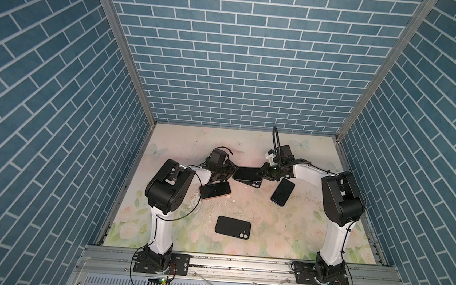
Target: Put the phone into the phone case
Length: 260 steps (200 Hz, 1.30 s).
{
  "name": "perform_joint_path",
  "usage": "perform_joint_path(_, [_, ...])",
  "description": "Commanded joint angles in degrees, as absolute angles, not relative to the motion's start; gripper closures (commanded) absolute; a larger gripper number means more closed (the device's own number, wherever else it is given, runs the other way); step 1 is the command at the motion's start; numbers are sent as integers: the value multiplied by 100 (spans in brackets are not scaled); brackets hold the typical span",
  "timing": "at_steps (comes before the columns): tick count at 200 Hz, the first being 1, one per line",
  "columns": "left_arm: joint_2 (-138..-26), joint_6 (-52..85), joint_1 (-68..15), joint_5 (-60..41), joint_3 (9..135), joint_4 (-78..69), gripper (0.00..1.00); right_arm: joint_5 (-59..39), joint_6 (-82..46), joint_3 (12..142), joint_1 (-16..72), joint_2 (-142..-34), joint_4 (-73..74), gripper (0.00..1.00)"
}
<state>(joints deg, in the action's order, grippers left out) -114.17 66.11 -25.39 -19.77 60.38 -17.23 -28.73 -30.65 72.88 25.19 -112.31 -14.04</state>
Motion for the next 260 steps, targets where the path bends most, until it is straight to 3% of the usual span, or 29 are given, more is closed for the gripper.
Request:
perform_joint_path(1, [-11390,6747,-2697,-2009,5871,-1210,55,-2322,-2982,7068,2514,-11132,-2050,98])
perform_joint_path(14, [-11395,6775,-2695,-1987,5871,-1228,55,-2426,-3137,7007,2511,-11109,-2065,97])
perform_joint_path(139, [-11408,6882,-2691,-1899,5812,-1372,55,-1984,-2800,7132,2514,-10842,-2471,39])
perform_joint_path(173, [-11391,6661,-2690,-1820,5874,-1199,55,-1916,-2725,7124,2514,-10740,-2480,37])
perform_joint_path(260, [-11338,6357,-2729,-1887,5886,-824,57,-3141,-3155,7157,2563,-11146,-1908,40])
